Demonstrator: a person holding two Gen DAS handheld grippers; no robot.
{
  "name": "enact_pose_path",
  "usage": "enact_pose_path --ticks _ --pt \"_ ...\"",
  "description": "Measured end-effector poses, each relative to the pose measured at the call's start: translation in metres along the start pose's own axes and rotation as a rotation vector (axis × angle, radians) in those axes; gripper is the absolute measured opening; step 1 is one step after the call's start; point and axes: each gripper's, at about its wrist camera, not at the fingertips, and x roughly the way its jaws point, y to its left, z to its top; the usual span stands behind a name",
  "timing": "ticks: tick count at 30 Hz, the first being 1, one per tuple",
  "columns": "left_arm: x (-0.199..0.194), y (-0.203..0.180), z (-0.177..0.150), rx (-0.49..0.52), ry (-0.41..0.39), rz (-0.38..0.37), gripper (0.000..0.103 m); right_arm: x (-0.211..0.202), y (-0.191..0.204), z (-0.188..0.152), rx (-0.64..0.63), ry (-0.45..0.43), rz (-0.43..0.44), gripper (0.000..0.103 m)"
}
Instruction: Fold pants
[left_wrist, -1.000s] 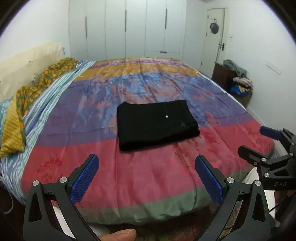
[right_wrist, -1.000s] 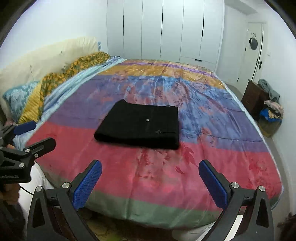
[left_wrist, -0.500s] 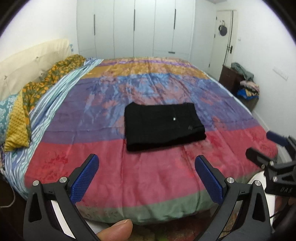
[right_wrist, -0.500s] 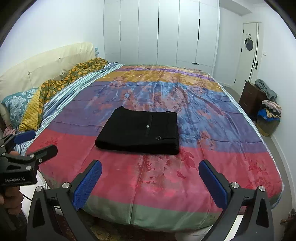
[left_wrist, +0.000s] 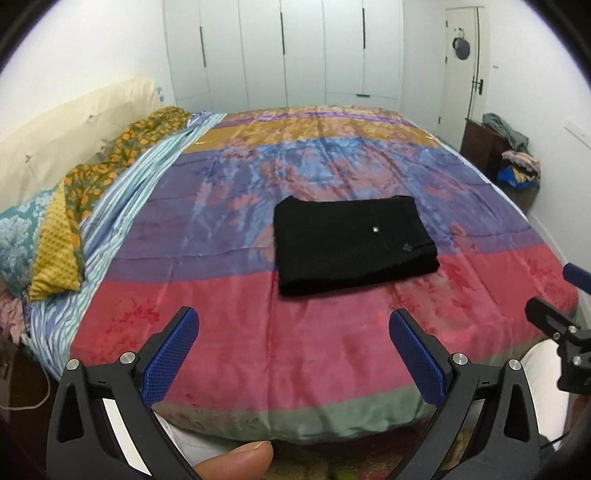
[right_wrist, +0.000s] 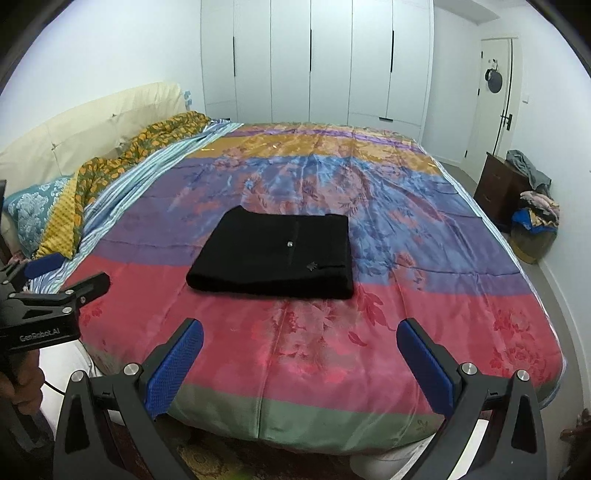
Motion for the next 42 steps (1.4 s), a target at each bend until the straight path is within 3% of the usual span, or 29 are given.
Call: enact_pose_path --ticks 4,8,21,42 --pt "0.001 0.0 0.001 -0.008 0.002 0.009 0.103 -0.001 -0.002 0.0 0.004 -0.003 -0.011 0.103" --pt "0.004 -0.003 0.001 -0.013 0.033 -0.044 0.103 -0.001 -0.003 0.0 0.0 -0.006 -0.025 0.103" --pt "0.002 -0.015 -0.001 0.052 0.046 -0.026 0.102 0.0 0.0 0.001 -0.002 0.002 -0.038 0.103" --pt "0.005 -0.016 -0.003 0.019 0.08 -0.073 0.101 0.003 -0.003 -0.001 -0.013 0.012 -0.047 0.103"
